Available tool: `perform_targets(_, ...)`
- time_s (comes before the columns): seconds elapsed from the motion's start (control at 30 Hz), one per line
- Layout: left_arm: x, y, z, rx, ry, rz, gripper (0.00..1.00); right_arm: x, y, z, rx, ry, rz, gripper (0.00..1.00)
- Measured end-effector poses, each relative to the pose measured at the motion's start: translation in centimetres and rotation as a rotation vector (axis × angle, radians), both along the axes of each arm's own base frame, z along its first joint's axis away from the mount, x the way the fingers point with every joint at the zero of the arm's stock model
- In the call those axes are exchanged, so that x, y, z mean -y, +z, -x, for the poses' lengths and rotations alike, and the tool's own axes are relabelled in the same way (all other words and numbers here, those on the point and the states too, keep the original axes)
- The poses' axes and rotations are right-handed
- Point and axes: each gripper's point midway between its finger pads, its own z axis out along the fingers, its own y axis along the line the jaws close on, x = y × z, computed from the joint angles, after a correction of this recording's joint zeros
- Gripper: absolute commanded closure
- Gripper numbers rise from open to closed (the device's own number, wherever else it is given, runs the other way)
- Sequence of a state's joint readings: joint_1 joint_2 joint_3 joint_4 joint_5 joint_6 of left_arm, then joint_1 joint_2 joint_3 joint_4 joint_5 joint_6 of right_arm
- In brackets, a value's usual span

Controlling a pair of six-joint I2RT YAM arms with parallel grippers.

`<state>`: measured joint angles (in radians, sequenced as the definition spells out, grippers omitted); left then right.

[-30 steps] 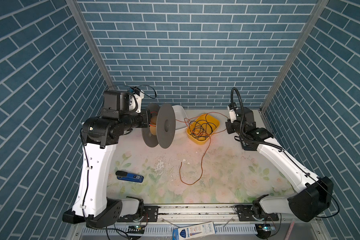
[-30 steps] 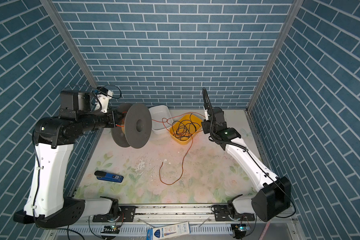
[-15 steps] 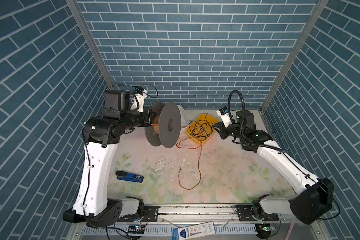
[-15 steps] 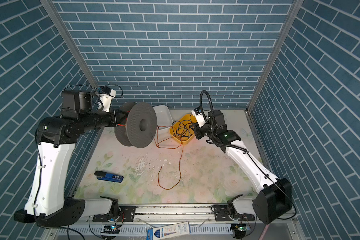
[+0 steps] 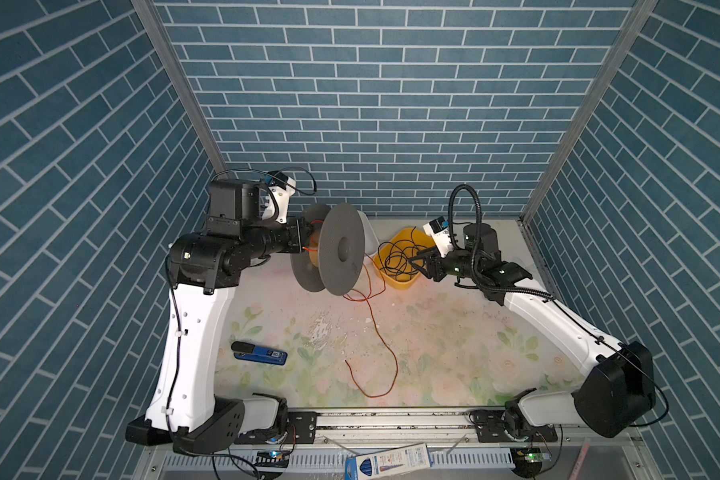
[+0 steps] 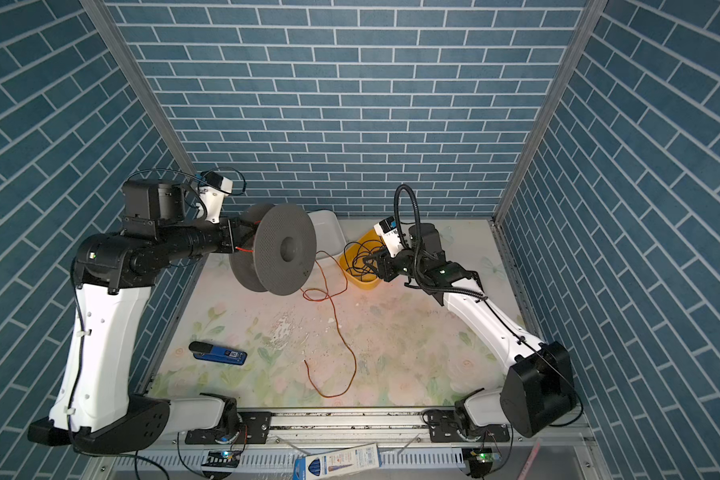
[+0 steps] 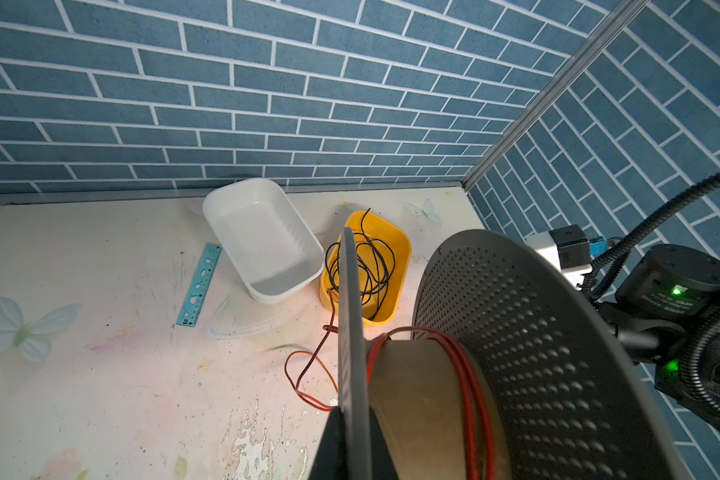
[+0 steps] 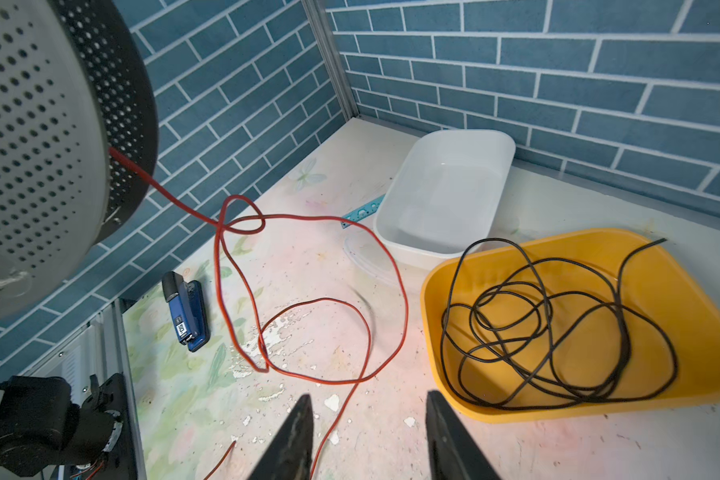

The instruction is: Wrap the cables

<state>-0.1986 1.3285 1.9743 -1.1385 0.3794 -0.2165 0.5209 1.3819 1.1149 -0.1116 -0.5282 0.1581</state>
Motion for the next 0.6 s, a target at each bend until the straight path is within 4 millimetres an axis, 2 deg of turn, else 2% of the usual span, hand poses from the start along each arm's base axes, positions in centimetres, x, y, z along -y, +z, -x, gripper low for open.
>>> perform_targets(0.27, 0.0, 0.2, -0.1, 0.001, 0.007, 0.012, 1.0, -2.2, -1.7, 2.6, -0.041, 0.048, -0.025, 0.54)
perform_targets(0.4, 0.1, 0.4, -0.2, 0.01, 0.011, 0.02, 1.0, -1.8, -2.9, 3.3, -0.062, 0.019, -0.039, 0.54)
perform_targets(0.6, 0.2, 0.8, -0.4, 0.023, 0.008, 0.031, 1.0, -1.1, -5.6, 3.5, -0.13, -0.034, -0.028, 0.57)
